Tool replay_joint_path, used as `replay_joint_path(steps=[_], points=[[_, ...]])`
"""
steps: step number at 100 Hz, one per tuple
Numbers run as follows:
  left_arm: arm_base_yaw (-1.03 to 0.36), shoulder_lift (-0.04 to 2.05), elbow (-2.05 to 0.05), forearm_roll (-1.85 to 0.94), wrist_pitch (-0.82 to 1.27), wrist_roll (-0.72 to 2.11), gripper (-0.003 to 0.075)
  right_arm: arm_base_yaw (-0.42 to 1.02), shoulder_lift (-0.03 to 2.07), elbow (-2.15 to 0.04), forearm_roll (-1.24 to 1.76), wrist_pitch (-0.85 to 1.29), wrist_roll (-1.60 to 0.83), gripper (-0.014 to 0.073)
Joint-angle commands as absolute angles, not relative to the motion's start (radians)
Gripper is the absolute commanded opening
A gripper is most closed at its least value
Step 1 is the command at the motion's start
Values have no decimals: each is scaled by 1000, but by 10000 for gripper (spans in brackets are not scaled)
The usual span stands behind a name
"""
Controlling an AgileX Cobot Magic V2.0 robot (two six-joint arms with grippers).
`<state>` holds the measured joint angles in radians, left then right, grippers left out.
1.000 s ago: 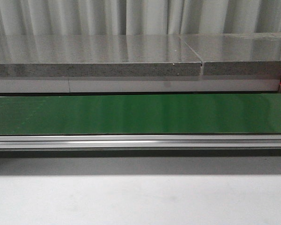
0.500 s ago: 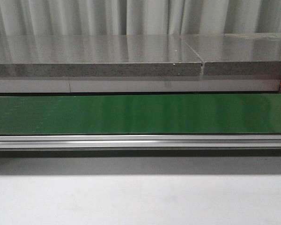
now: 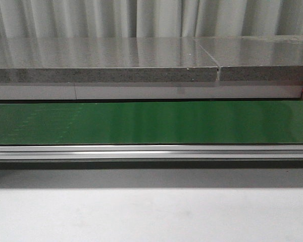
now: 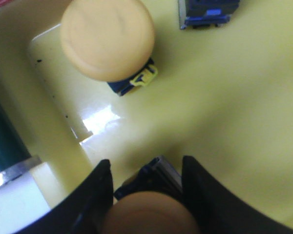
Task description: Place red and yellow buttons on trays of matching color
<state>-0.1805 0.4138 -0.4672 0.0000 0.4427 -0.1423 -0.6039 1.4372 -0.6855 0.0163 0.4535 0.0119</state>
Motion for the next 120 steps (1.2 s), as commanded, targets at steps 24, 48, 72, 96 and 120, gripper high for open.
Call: replay_joint_path(steps=[24, 48, 72, 96, 120], points=[[-188, 421, -494, 0, 373, -142, -19, -612, 1434, -715, 23, 416, 11, 489], [-188, 421, -494, 0, 373, -142, -19, -612, 1433, -744, 23, 464, 11, 645], [-188, 421, -494, 0, 373, -142, -19, -597, 1347, -782, 32, 512, 11, 645], [-188, 421, -494, 0, 373, -142, -19, -531, 1131, -782, 32, 506, 11, 645], [-188, 421, -494, 0, 373, -142, -19, -367, 928, -781, 32, 455, -54, 645]])
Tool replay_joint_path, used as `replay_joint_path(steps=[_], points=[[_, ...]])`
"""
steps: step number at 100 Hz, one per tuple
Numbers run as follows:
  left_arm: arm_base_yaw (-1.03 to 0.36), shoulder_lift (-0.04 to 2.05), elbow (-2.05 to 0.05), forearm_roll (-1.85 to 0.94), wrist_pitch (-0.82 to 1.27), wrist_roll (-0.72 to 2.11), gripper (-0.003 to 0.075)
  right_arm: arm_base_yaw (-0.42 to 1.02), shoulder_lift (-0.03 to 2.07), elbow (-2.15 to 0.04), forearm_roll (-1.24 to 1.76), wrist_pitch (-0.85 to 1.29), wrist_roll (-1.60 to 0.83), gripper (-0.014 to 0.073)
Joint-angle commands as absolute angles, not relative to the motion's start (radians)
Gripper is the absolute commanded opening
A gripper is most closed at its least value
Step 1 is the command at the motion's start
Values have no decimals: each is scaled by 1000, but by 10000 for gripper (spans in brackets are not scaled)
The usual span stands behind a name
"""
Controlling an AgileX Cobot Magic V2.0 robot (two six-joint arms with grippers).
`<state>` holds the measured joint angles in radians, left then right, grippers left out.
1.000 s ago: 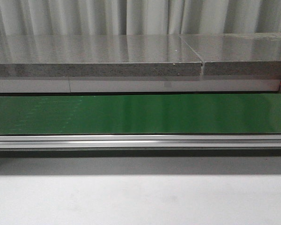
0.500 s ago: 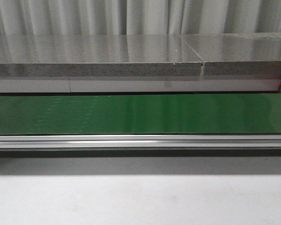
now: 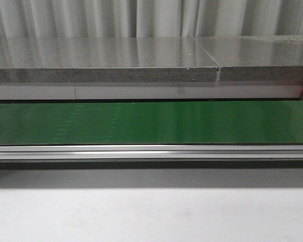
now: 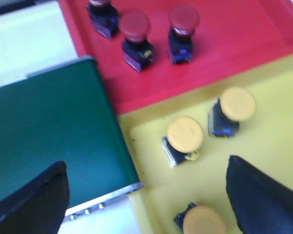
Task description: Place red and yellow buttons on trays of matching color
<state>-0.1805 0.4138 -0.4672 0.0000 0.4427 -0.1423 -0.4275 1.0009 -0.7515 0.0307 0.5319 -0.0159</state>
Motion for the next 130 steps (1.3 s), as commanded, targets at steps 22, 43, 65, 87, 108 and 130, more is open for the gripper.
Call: replay_joint_path(steps=[22, 43, 65, 87, 108, 130], points=[[-188, 421, -494, 0, 373, -142, -19, -195, 850, -780, 30, 447, -107, 645], [-188, 421, -494, 0, 373, -142, -19, -117, 829, -779, 30, 452, -113, 611], [-188, 421, -494, 0, 373, -142, -19, -113, 829, -779, 30, 466, -113, 198], [-188, 421, -494, 0, 373, -142, -19, -113, 830, -779, 30, 466, -113, -68], [-188, 421, -494, 0, 373, -142, -19, -113, 830, -779, 30, 465, -113, -67], [-188, 421, -486, 0, 371, -142, -19, -113, 830, -779, 30, 465, -113, -67]])
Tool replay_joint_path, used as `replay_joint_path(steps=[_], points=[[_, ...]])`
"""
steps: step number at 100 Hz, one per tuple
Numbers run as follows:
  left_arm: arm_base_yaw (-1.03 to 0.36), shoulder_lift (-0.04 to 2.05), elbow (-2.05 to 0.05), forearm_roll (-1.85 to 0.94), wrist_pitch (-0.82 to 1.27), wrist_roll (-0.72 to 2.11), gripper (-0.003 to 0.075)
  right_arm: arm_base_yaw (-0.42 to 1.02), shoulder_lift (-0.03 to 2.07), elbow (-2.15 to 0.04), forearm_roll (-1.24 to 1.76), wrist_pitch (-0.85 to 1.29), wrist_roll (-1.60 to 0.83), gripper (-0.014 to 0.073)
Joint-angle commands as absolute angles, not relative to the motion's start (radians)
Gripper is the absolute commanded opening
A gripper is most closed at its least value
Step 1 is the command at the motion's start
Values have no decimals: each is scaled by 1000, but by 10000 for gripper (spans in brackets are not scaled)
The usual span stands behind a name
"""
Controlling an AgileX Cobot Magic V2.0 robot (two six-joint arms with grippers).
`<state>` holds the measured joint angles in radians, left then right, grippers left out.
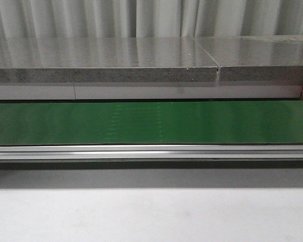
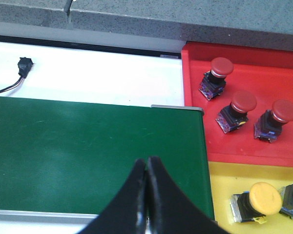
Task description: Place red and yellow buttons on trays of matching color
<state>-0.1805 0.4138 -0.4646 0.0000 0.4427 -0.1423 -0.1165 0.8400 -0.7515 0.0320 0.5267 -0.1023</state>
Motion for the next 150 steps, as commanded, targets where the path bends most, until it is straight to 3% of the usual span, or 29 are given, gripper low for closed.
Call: replay_joint_path(steps=[1, 12, 19, 42, 49, 87, 124, 150], points=[[-188, 421, -484, 7, 374, -142, -19, -113, 830, -779, 30, 465, -113, -67], [-188, 421, -484, 10, 375, -142, 1, -113, 830, -779, 30, 465, -113, -67], [-188, 421, -484, 10, 369, -142, 79, -113, 830, -779, 30, 465, -113, -67], [-188, 421, -484, 10, 354, -142, 607, -113, 830, -779, 30, 465, -113, -67], [-188, 421, -484, 10, 352, -142, 667, -113, 830, -779, 30, 465, -113, -67], [-125, 496, -535, 42, 280, -241, 618, -113, 830, -779, 30, 465, -113, -67], [204, 921, -826, -67, 282, -285, 618, -113, 830, -779, 30, 465, -113, -67], [279, 1244, -1040, -91, 343, -285, 618, -113, 830, -779, 30, 465, -113, -67]])
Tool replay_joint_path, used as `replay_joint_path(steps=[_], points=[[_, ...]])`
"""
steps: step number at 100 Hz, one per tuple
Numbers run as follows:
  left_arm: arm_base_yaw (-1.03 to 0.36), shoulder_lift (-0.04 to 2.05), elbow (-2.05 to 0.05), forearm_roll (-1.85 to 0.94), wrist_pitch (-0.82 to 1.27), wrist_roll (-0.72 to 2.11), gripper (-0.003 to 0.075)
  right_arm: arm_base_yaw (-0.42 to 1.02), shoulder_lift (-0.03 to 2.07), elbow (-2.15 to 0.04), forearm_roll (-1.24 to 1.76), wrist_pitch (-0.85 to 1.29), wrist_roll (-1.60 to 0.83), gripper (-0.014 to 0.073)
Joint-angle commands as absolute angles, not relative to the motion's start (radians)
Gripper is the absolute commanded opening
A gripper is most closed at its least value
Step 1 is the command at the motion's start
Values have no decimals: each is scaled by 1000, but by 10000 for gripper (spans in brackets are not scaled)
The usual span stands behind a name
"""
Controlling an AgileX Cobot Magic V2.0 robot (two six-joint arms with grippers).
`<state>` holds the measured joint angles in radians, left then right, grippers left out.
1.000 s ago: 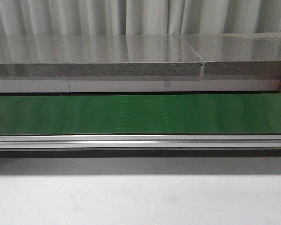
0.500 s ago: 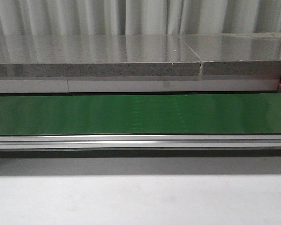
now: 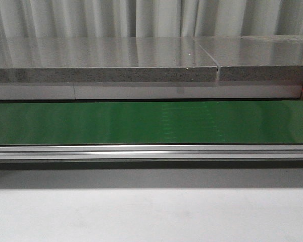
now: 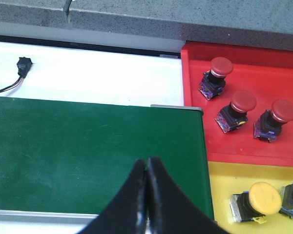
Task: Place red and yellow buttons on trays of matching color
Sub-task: 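Move the left gripper toward the last red and yellow buttons on the table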
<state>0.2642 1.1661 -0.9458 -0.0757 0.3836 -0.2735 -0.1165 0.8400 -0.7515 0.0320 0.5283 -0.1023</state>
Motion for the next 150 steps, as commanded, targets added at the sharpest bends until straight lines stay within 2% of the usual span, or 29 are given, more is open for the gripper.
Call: replay_joint_path(steps=[1, 29, 50, 92, 150], points=[[280, 1261, -1051, -91, 345, -285, 618, -113, 830, -779, 30, 465, -113, -67], [281, 1563, -1252, -91, 407, -285, 618, -113, 830, -779, 30, 465, -113, -67], [281, 1690, -1325, -93, 440, -285, 618, -113, 830, -779, 30, 465, -113, -67], [281, 1824, -1328, -108, 399, -285, 618, -113, 830, -779, 30, 465, -113, -67], [281, 1883, -1328, -133, 312, -285, 618, -113, 830, -779, 30, 465, -113, -67]])
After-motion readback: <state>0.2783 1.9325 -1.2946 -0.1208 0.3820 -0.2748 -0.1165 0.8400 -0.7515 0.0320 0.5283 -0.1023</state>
